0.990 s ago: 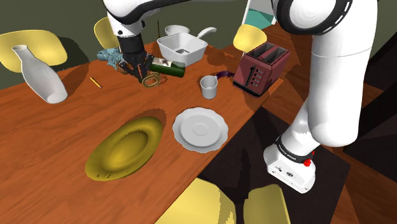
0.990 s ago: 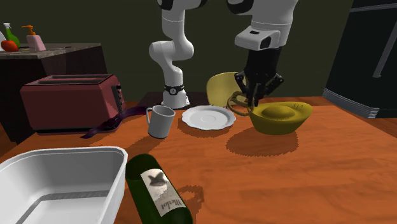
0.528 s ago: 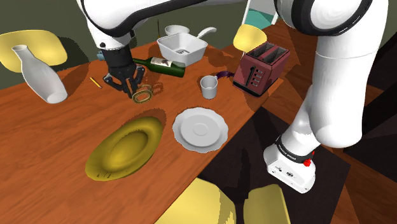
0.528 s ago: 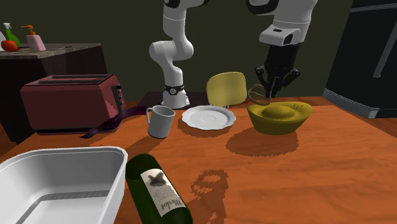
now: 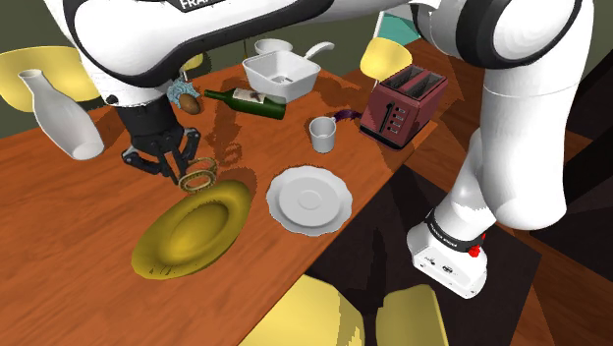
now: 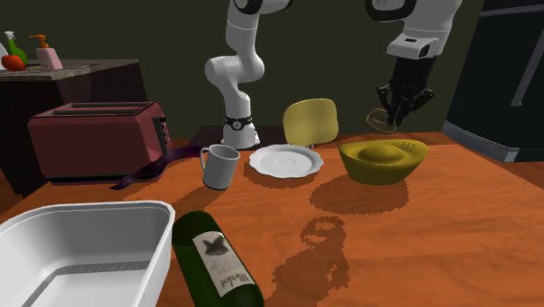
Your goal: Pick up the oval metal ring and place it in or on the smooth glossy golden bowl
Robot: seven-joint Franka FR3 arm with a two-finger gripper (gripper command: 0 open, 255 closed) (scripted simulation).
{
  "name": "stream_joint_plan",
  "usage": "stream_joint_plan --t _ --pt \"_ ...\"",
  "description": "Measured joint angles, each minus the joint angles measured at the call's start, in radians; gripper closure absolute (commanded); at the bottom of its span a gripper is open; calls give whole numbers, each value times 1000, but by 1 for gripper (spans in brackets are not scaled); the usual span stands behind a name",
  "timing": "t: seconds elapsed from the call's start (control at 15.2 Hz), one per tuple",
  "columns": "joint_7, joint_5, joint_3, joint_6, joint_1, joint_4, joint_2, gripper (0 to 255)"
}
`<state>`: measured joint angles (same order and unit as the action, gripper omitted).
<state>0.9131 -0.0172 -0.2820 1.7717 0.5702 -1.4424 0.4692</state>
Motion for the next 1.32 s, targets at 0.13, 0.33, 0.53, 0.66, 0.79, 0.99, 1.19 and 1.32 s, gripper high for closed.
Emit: stream_joint_plan --t 0.13,0.33,0.53,0.66,0.79,0.99,1.19,1.32 --pt "43 -3 -11 5 33 9 11 255" --pt "86 -9 -21 15 69 28 38 255" --pt "91 -12 -21 44 73 10 49 255" --pt "92 -14 -20 66 74 -6 55 255" --pt "90 -15 -19 92 73 -26 60 255" --pt "90 -19 -16 123 74 -42 75 255" --pt "90 -21 -15 153 75 -62 83 255" --pt "90 -22 -15 156 75 -61 85 255"
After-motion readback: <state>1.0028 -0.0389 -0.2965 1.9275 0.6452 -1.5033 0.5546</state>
